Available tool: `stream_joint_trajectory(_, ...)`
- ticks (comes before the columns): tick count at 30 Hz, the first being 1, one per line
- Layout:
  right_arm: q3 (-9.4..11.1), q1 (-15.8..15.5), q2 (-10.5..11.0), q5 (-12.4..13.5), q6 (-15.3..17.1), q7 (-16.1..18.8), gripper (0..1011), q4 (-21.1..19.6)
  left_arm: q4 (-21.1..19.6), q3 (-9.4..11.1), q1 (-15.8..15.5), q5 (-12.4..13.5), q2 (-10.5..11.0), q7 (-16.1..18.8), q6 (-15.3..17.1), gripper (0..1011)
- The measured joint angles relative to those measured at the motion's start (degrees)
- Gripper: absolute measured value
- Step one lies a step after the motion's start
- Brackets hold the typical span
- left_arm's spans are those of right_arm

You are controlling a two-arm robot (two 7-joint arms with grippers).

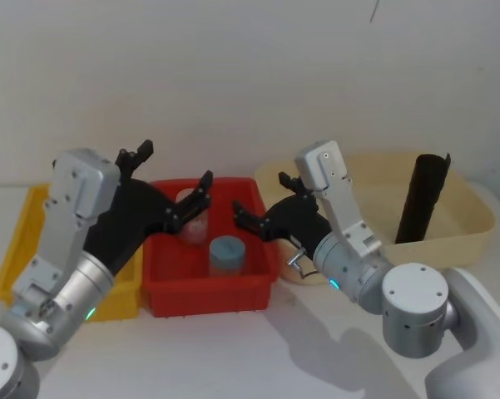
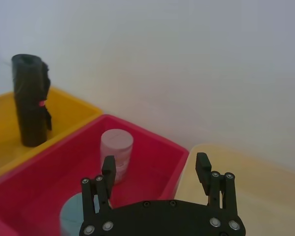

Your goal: Pick up the garbage bag with the one hand and transfer it to the other hand.

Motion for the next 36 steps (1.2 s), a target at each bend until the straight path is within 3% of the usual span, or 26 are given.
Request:
stream_joint_trajectory(11, -0.51, -1.39, 0.97, 0.56, 2.43, 1.89, 1001, -1.73, -1.02, -0.61, 1.43, 0.09, 0.46, 0.85, -0.04, 1001)
stream_joint_trajectory(26, -0.02, -4.52, 2.04, 4.84, 7.18, 5.18, 1001, -5.93, -1.53, -0.93, 2.19, 0.15, 0.7, 1.29, -0.09, 1001)
stream_joint_trajectory(36, -0.6, -5.83, 2.45, 6.49, 8.6, 6.7, 1001, -7.85, -1.63, -0.98, 2.35, 0.15, 0.74, 1.39, -0.09, 1001)
